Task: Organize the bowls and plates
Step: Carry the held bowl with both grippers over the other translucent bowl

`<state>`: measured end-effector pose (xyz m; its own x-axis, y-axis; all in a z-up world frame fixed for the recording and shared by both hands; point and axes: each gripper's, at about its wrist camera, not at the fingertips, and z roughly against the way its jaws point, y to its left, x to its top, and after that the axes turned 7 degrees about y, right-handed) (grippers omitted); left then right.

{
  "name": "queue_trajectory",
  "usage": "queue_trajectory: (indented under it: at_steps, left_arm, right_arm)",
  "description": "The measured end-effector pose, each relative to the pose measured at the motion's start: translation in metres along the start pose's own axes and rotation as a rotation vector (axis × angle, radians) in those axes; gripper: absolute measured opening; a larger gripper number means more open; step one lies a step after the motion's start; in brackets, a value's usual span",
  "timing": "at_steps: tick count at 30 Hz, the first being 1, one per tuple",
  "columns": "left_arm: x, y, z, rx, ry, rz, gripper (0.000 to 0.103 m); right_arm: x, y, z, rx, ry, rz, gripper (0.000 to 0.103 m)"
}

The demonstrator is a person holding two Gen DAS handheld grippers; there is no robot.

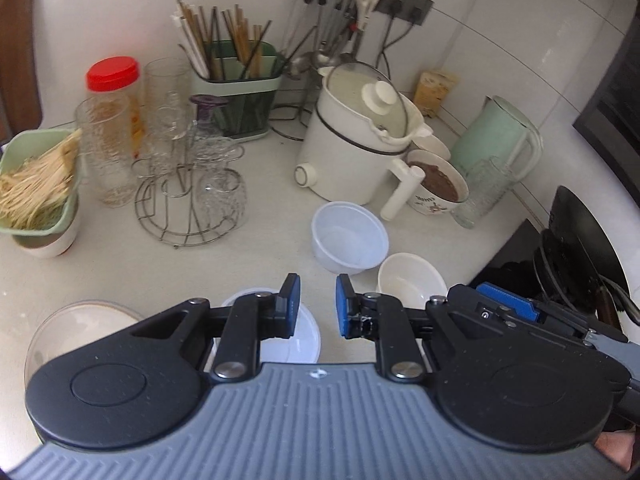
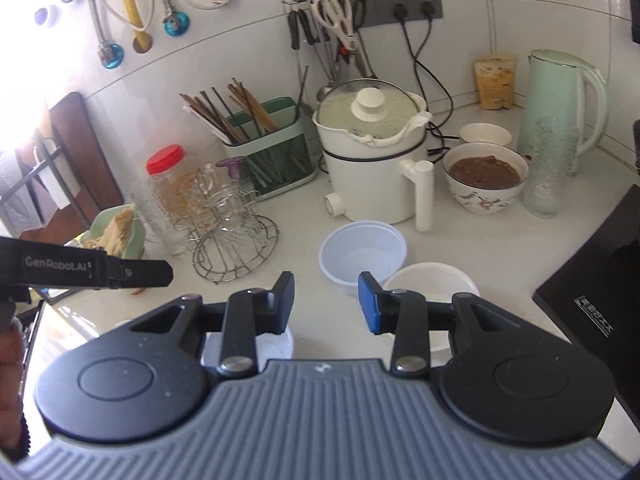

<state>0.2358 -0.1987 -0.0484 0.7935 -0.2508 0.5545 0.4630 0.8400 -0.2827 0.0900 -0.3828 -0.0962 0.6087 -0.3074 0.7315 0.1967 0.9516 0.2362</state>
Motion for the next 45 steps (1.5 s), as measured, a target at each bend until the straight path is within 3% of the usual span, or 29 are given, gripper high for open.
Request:
queue_trajectory:
  at_steps: [29,42,45]
  left_arm:
    - [0.018,0.011,-0.028,-0.067,0.063,-0.062,0.024]
    - [0.039,0.012,-0.074,-0.011,0.104,-0.048,0.029]
    - [0.05,0.014,-0.087,-0.01,0.115,-0.034,0.035]
  right_arm:
    - [-0.001,0.001,-0.014,-0.097,0.022,-0.084,0.038]
    - [0.018,-0.02,-0.055,-0.075,0.048,-0.103,0.038]
    - [0.025,-0.028,-0.065,-0.074,0.054,-0.113,0.038]
